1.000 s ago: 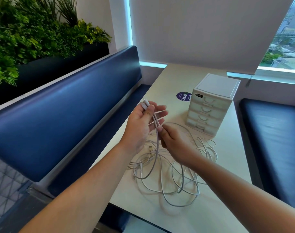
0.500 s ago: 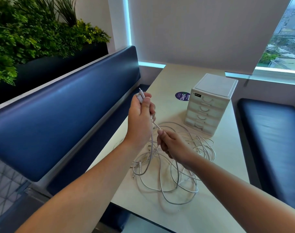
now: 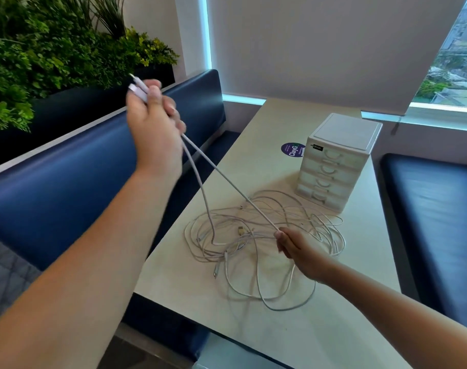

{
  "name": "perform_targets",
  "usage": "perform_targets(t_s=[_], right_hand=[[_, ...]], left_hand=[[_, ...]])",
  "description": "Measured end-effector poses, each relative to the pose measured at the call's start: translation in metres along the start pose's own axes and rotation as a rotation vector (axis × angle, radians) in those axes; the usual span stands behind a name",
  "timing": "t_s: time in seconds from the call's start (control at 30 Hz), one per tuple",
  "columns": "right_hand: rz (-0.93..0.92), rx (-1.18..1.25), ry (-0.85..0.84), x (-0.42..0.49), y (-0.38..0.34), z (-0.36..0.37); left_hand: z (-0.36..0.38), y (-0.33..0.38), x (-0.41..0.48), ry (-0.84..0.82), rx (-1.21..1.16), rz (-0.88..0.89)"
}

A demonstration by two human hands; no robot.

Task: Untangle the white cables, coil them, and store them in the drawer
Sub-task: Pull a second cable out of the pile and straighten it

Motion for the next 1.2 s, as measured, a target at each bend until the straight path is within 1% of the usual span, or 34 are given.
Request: perform_targets(t_s=[0.1, 0.27, 0.37, 0.43, 0.53, 0.6, 0.63, 0.7, 0.77, 0.8, 0.87, 0.97, 1.07, 1.2], right_hand=[[-0.012, -0.033, 0.015, -0.009, 0.015, -0.001], [0.027, -0.140, -0.049, 0.000, 0.021, -0.008], [0.013, -0.115, -0.056, 0.008, 0.011, -0.019], [-0.018, -0.079, -0.074, 0.017, -0.002, -0.029], [-0.077, -0.047, -0.144, 0.030, -0.029, -0.041], [-0.113, 0.014, -0.194, 0.036, -0.047, -0.047], [-0.125, 0.060, -0.205, 0.038, -0.054, -0.049], [-0.129, 0.162, -0.210, 0.041, -0.062, -0.056], [-0.136, 0.211, -0.212, 0.043, -0.064, -0.062], [-0.147, 0.189, -0.217, 0.043, -0.063, -0.066], [-0.163, 0.138, -0.252, 0.042, -0.062, -0.070], [-0.149, 0.171, -0.292, 0.037, -0.054, -0.074], [-0.110, 0.233, -0.247, 0.032, -0.043, -0.080], [-0.111, 0.246, -0.173, 0.036, -0.036, -0.083]], left_hand=[[-0.008, 0.008, 0.008, 0.008, 0.019, 0.031], [-0.012, 0.003, 0.001, -0.023, 0.128, 0.035], [-0.014, -0.004, -0.003, -0.100, 0.260, -0.036], [-0.011, -0.018, -0.012, -0.225, 0.468, -0.071], [-0.001, -0.047, -0.037, -0.524, 0.863, -0.025], [0.008, -0.066, -0.051, -0.701, 0.985, -0.055], [0.011, -0.073, -0.055, -0.764, 1.019, -0.091], [0.016, -0.079, -0.058, -0.837, 1.050, -0.187], [0.019, -0.078, -0.056, -0.861, 1.048, -0.231], [0.022, -0.076, -0.055, -0.867, 1.049, -0.227], [0.025, -0.071, -0.055, -0.891, 1.091, -0.191], [0.027, -0.062, -0.050, -0.922, 1.207, -0.095], [0.023, -0.049, -0.040, -0.820, 1.228, 0.010], [0.026, -0.040, -0.035, -0.745, 1.231, 0.220]])
Point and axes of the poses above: each hand's wrist, its own x-axis towards the middle knuckle, its own z-axis out of the palm, y = z × x, the point moved 2 cm from there along x, towards the middle knuckle, and after that the axes turned 7 degrees about -z, right-handed, at the moved point
